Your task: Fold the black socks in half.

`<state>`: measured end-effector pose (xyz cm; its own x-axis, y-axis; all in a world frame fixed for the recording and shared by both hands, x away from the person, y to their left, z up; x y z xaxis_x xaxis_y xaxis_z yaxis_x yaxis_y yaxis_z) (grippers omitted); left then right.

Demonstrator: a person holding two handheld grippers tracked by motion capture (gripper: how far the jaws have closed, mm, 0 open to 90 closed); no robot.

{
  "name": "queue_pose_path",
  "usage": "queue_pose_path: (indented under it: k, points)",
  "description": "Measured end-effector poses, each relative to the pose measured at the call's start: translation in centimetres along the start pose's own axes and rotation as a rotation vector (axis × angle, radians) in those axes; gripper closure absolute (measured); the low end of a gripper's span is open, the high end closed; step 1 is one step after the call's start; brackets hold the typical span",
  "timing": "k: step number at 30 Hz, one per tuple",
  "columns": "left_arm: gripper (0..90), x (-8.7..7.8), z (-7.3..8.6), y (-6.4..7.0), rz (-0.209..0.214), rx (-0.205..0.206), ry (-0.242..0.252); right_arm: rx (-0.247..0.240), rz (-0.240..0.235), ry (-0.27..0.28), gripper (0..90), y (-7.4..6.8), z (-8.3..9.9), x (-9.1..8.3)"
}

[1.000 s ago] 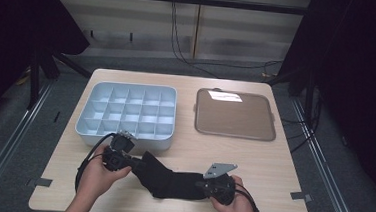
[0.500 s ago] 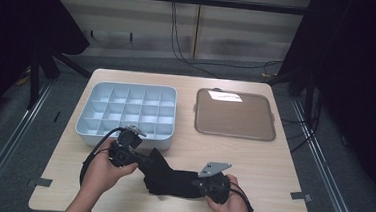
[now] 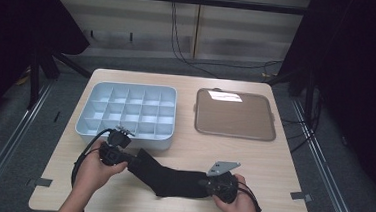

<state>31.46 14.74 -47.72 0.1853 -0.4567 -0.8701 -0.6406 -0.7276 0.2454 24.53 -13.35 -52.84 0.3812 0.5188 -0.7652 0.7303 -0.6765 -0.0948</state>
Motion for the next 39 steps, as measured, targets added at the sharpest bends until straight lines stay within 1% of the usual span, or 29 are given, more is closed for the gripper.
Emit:
queue_pose_path:
  k: [3,4,8,9,10,11,13,14,15,16,17,18,19,20,21,23,24,25,27,28,29,30,32,33,34,35,36,38,39]
  points:
    - [77.4,0.9,0.6,-0.7,-0.015,-0.012,-0.023,0.004,0.003,0.004,90.0,-0.1,0.1,0.0]
    - [78.0,0.9,0.8,-0.9,-0.021,-0.007,-0.032,0.003,0.001,0.009,90.0,-0.1,0.1,0.0]
    - [78.2,1.2,1.0,-1.1,-0.018,-0.021,-0.036,-0.004,-0.002,0.005,90.0,-0.3,0.0,0.1]
    - [77.0,1.3,1.2,-1.3,-0.02,-0.032,-0.029,-0.002,-0.002,0.008,89.8,-0.3,0.0,0.1]
    - [74.6,1.3,1.2,-1.3,-0.02,-0.032,-0.029,-0.002,-0.002,0.008,89.8,-0.3,0.0,0.1]
    - [73.1,1.2,1.3,-1.5,-0.038,-0.031,-0.023,0.001,-0.006,0.013,89.7,-0.4,0.0,0.2]
    - [68.7,1.2,1.3,-1.7,-0.043,-0.037,-0.017,0.002,-0.007,0.015,89.6,-0.4,-0.1,0.2]
    - [68.7,1.1,1.3,-1.7,-0.042,-0.053,-0.002,0.002,-0.007,0.015,89.6,-0.4,-0.1,0.2]
    - [66.2,0.9,1.4,-1.9,-0.043,-0.05,-0.002,0.006,-0.005,0.017,89.6,-0.4,-0.1,0.2]
    - [64.3,0.5,1.5,-2.3,-0.072,-0.059,0.013,0.007,-0.005,0.018,89.6,-0.4,-0.1,0.2]
    - [64.4,0.4,1.6,-2.5,-0.085,-0.062,0.018,0.003,-0.006,0.016,89.6,-0.4,-0.1,0.2]
    - [64.4,0.4,1.6,-2.5,-0.085,-0.062,0.018,0.003,-0.006,0.016,89.6,-0.4,-0.1,0.2]
    - [64.4,0.2,1.9,-3.2,-0.125,-0.047,0.003,0.003,-0.005,0.015,89.6,-0.4,-0.1,0.2]
    - [64.4,0.2,1.9,-3.2,-0.125,-0.047,0.003,0.003,-0.005,0.015,89.6,-0.4,-0.1,0.2]
    - [64.4,0.2,2.0,-3.5,-0.131,-0.057,0.001,0.003,-0.004,0.016,89.6,-0.5,-0.1,0.2]
    - [64.4,0.7,2.4,-3.8,-0.128,-0.076,-0.005,0.0,-0.004,0.017,89.6,-0.5,-0.1,0.3]
    - [64.4,0.7,2.4,-3.8,-0.128,-0.076,-0.005,0.0,-0.004,0.017,89.6,-0.5,-0.1,0.3]
    - [64.4,0.9,2.4,-3.7,-0.107,-0.08,-0.004,0.002,-0.004,0.019,89.6,-0.6,-0.1,0.3]
    - [63.7,1.3,2.4,-3.5,-0.123,-0.055,-0.023,-0.001,-0.005,0.017,89.5,-0.6,-0.1,0.4]
    - [63.2,1.3,2.4,-3.5,-0.123,-0.055,-0.023,-0.001,-0.005,0.018,89.5,-0.6,-0.1,0.4]
    - [62.3,1.4,2.1,-3.1,-0.092,-0.082,0.005,-0.001,-0.005,0.018,89.5,-0.6,-0.1,0.4]
    - [61.6,1.4,2.1,-3.1,-0.092,-0.082,0.005,-0.001,-0.005,0.018,89.5,-0.6,-0.1,0.4]
    - [59.1,0.8,1.8,-3.2,-0.103,-0.087,0.016,0.005,-0.005,0.021,89.5,-0.6,-0.1,0.4]
    - [58.0,0.0,1.3,-3.0,-0.067,-0.108,0.062,0.004,-0.007,0.022,89.5,-0.6,-0.1,0.4]
    - [57.3,0.0,1.3,-3.0,-0.067,-0.108,0.062,0.004,-0.007,0.022,89.5,-0.6,-0.1,0.4]
    - [55.9,-0.2,1.2,-2.8,-0.051,-0.12,0.075,0.002,-0.005,0.021,89.5,-0.6,-0.1,0.4]
    - [55.9,-0.2,1.1,-2.6,-0.048,-0.112,0.062,0.002,-0.005,0.021,89.5,-0.6,-0.1,0.4]
    - [51.7,0.2,1.2,-2.1,-0.07,-0.086,0.026,0.001,-0.013,0.019,89.5,-0.7,-0.2,0.4]
    - [51.7,0.8,1.4,-1.6,-0.084,-0.072,-0.002,0.002,-0.011,0.018,89.5,-0.8,-0.2,0.5]
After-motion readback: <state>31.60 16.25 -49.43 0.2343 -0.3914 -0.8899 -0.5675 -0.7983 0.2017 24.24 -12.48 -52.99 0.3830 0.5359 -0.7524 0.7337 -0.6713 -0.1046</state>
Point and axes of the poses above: each handheld gripper's, and its own axes: x roughly forward along the jaws, z roughly out of its underside, y roughly to its right, the point moved 5 cm from there along x, roughly forward along the jaws, and after that the axes turned 1 degree about x, right-handed, at the moved point
